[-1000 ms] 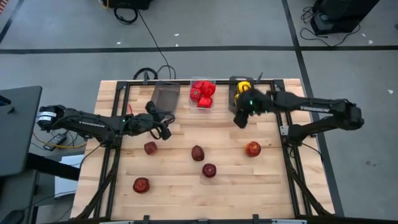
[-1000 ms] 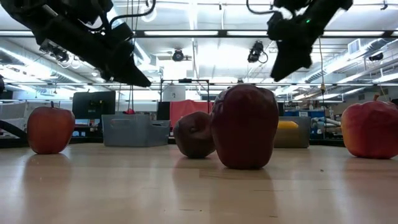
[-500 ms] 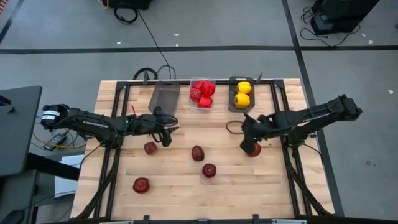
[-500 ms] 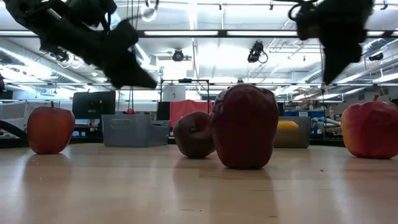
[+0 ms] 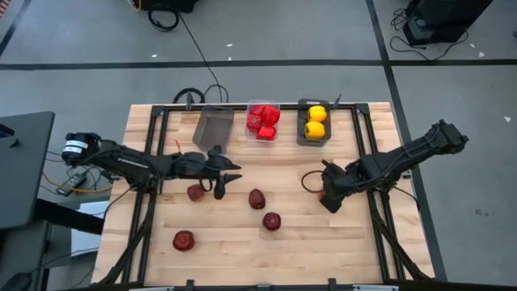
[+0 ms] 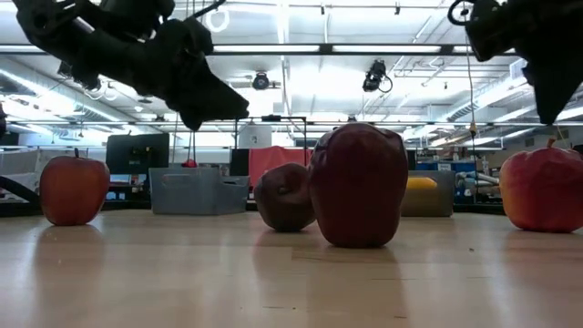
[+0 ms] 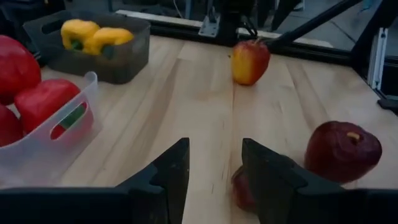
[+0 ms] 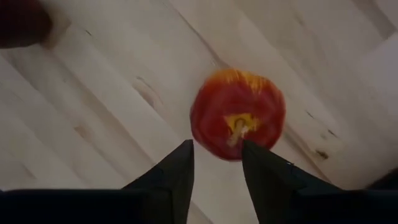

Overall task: Sort produce into baskets
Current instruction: Put the top right apple into the left black transparent bin

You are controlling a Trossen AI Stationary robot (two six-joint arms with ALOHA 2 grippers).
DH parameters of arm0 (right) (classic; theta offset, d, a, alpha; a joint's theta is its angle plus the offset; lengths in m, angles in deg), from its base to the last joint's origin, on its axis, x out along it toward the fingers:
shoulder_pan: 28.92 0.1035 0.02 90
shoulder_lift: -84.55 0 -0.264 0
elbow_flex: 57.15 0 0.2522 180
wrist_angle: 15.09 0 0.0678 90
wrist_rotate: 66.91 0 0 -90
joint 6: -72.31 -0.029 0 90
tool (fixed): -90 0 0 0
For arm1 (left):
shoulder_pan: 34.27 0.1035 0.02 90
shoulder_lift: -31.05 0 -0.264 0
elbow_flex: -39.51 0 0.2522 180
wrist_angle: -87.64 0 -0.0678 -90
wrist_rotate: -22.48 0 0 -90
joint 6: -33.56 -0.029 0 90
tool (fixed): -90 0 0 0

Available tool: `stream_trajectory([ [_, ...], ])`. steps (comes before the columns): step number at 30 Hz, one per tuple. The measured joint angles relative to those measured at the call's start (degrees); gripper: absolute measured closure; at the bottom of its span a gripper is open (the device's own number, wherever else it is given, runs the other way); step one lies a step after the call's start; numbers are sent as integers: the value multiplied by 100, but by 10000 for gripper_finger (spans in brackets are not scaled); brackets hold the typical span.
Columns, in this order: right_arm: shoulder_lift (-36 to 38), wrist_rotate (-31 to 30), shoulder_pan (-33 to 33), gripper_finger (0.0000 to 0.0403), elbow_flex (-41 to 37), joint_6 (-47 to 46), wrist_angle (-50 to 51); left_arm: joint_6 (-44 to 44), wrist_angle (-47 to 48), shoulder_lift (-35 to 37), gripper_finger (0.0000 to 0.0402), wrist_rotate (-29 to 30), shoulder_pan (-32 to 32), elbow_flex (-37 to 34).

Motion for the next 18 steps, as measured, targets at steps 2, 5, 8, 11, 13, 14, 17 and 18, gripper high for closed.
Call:
stream_trajectory([
  [2, 0, -155, 96, 251, 0, -114, 63, 4, 35, -87, 249, 0, 0, 3],
  [5, -2, -305, 158, 248, 0, -203, 53, 14, -50, -169, 249, 0, 0, 2],
  [8, -70, -281, 158, 250, -7, -113, 85, 17, -72, -167, 249, 0, 0, 2],
  [11, -151, -81, 111, 253, -114, -52, 143, 158, -42, -167, 249, 1, -4, 2],
  [13, -194, -19, 104, 254, -166, -50, 163, 316, -7, -167, 249, -38, -4, 2],
  [14, -201, -25, 104, 254, -172, -68, 165, 326, 15, -167, 249, -98, -4, 2],
  [17, -199, -55, 122, 254, -173, -169, 132, 297, -23, -167, 249, -123, -4, 2],
  [18, -199, -59, 146, 256, -173, -223, 133, 293, -61, -167, 249, -120, -7, 2],
])
